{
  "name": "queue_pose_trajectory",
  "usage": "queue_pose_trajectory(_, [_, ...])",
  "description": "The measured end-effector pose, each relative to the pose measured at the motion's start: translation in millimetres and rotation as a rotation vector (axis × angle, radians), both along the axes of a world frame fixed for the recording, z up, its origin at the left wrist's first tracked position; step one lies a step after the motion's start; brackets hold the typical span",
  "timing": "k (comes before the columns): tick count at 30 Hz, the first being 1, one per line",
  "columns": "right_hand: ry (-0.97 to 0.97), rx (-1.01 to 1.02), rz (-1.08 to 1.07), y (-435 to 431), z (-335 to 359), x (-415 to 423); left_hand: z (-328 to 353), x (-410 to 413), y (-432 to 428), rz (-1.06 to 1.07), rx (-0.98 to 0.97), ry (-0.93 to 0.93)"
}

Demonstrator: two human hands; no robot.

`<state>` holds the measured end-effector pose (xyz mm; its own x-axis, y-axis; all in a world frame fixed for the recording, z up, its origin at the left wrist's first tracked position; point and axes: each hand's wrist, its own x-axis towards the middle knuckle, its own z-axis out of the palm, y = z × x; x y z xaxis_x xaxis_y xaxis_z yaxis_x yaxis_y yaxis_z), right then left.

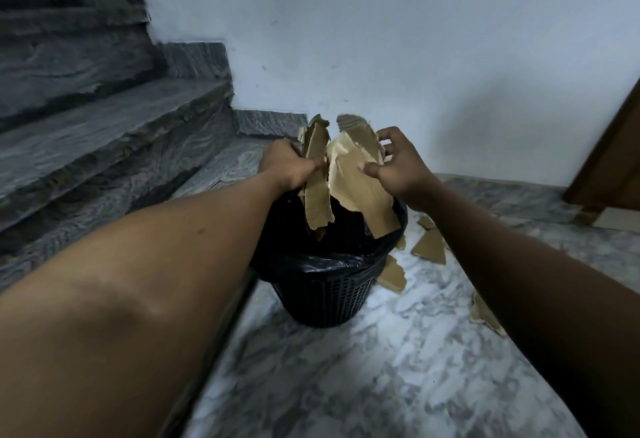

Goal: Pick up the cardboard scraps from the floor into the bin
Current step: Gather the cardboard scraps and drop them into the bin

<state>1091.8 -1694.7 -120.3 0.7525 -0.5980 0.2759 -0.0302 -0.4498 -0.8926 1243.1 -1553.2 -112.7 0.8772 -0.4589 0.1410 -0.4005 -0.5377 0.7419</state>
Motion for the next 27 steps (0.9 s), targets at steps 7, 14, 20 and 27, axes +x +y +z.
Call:
queue_pose_trajectory(7, [-0.030,0.179,0.000,12.3,3.5,10.5,4.2,0.5,7.9,0.060,0.003,-0.013])
queue_pose_trajectory(14, [-0.024,0.193,-0.028,11.2,9.1,5.6,4.7,2.3,11.0,0.093,0.083,0.019])
queue_pose_trajectory(20, [0.093,0.066,-0.084,-1.9,3.0,-5.4,3.0,7.8,21.0,0.096,0.184,0.008])
queue_pose_trajectory(27, [0.756,0.170,-0.131,10.7,-17.3,-36.2,-21.7,20.0,63.9,0.096,0.521,0.321])
